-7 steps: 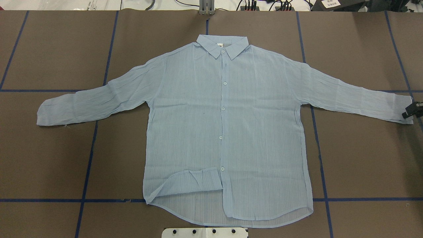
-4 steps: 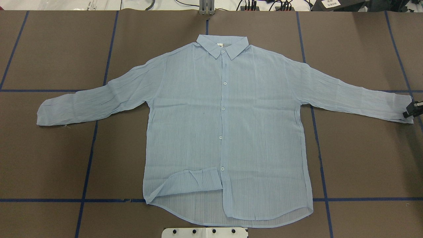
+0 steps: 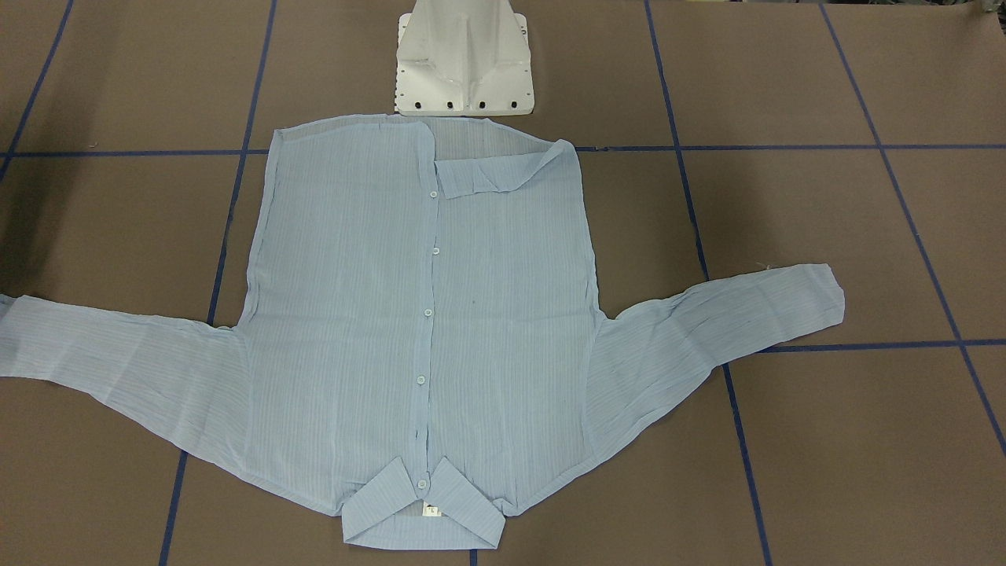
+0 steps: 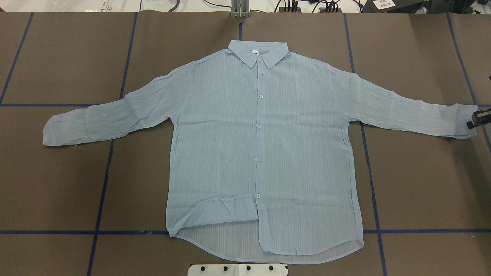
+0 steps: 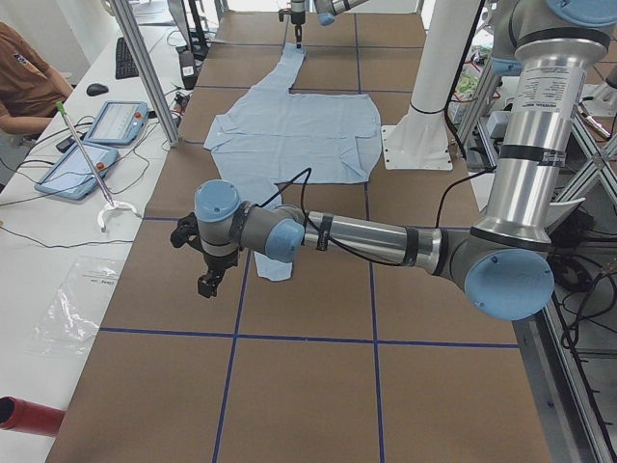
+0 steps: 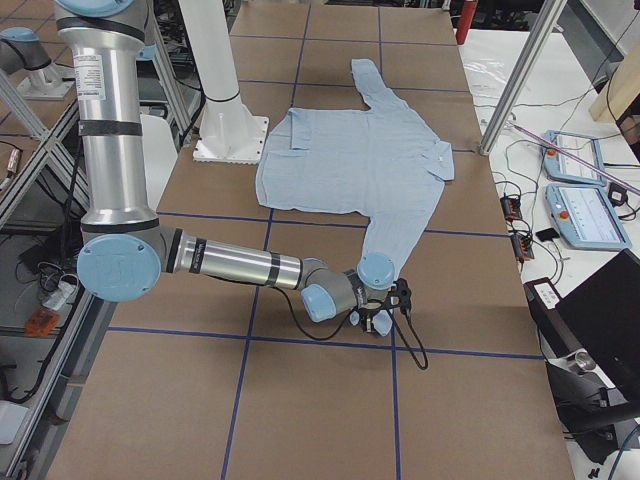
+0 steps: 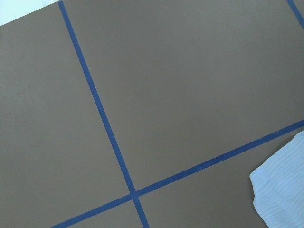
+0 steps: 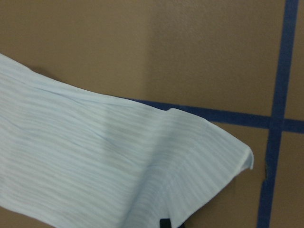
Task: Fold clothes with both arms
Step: 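Fold the held sleeve across the shirt toward the collar with right gripper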
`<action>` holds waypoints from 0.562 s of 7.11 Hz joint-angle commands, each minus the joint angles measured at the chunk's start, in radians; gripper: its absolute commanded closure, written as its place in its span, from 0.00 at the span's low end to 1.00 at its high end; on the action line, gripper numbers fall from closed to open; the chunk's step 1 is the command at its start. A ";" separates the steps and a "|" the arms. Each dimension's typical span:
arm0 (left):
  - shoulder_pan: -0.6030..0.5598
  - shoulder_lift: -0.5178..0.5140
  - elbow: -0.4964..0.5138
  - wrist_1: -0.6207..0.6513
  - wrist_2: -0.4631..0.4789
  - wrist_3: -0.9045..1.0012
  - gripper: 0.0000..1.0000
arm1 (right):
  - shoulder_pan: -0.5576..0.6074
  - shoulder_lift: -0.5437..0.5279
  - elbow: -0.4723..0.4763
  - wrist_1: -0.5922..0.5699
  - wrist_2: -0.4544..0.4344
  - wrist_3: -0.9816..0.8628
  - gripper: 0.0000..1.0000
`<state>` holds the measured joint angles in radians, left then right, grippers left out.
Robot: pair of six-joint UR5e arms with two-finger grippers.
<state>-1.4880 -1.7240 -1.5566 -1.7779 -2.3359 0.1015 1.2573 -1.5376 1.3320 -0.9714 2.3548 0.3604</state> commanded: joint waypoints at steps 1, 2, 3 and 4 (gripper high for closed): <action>0.000 0.003 0.004 0.000 0.001 0.001 0.00 | 0.010 0.005 0.151 -0.004 0.045 0.015 1.00; 0.000 0.003 0.006 0.000 0.001 0.000 0.00 | 0.010 0.061 0.195 -0.003 0.111 0.113 1.00; 0.000 0.001 0.006 0.000 0.003 0.001 0.00 | 0.001 0.159 0.238 -0.006 0.129 0.288 1.00; 0.000 0.003 0.006 0.000 0.003 0.001 0.00 | -0.069 0.277 0.263 -0.004 0.139 0.484 1.00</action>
<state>-1.4879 -1.7217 -1.5513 -1.7778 -2.3338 0.1024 1.2440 -1.3891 1.5530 -0.9756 2.4710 0.6269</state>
